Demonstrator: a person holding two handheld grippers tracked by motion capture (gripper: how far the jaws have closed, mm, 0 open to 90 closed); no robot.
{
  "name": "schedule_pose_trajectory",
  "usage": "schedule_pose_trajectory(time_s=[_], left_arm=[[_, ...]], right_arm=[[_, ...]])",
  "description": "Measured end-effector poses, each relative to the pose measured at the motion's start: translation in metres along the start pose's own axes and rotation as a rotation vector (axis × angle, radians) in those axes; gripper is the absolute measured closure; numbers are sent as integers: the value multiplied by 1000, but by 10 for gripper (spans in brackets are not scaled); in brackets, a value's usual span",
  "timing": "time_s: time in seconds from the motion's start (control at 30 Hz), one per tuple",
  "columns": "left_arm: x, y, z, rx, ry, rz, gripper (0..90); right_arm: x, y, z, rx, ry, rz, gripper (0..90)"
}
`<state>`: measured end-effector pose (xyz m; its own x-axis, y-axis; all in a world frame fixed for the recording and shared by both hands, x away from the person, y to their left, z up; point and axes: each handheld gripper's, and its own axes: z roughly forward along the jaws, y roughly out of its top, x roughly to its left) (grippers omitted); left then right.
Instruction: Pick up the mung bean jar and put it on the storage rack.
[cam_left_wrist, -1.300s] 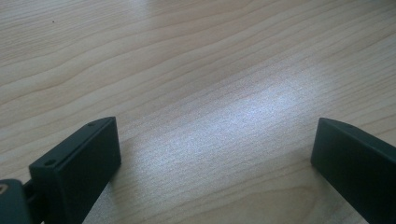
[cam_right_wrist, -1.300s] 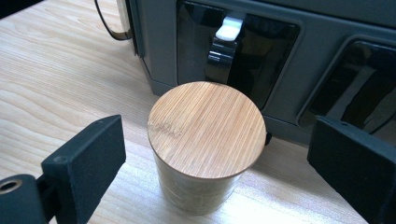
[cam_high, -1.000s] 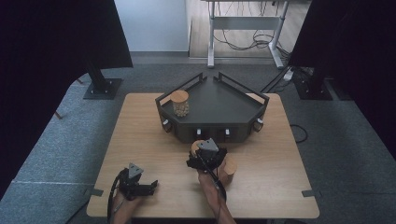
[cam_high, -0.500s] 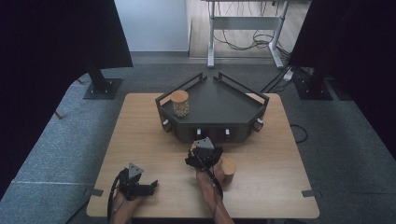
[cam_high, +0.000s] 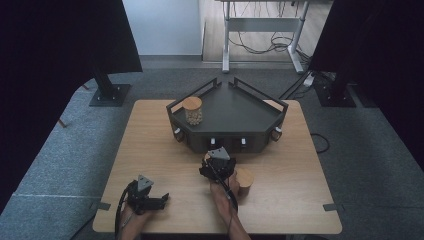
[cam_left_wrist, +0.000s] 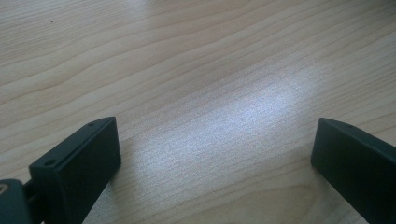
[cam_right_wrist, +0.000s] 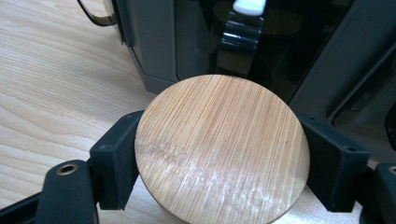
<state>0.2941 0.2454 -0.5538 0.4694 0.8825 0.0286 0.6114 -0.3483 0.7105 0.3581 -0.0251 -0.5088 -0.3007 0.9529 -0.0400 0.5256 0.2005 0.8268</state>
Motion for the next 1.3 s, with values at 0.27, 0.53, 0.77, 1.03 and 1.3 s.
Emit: schedule_pose_trajectory(time_s=[0.27, 0.53, 0.77, 1.03, 1.3], left_arm=[[0, 0, 0, 0, 0, 0, 13], [0, 0, 0, -1, 0, -1, 13], [0, 0, 0, 1, 0, 0, 13], [0, 0, 0, 1, 0, -1, 13], [0, 0, 0, 1, 1, 0, 13]], right_arm=[[2, 0, -1, 0, -7, -17, 229], [1, 5, -7, -15, -3, -20, 229], [0, 9, -13, -21, 9, -30, 229], [-3, 17, -24, -28, 26, -48, 229], [-10, 28, -36, -37, 59, -64, 229]])
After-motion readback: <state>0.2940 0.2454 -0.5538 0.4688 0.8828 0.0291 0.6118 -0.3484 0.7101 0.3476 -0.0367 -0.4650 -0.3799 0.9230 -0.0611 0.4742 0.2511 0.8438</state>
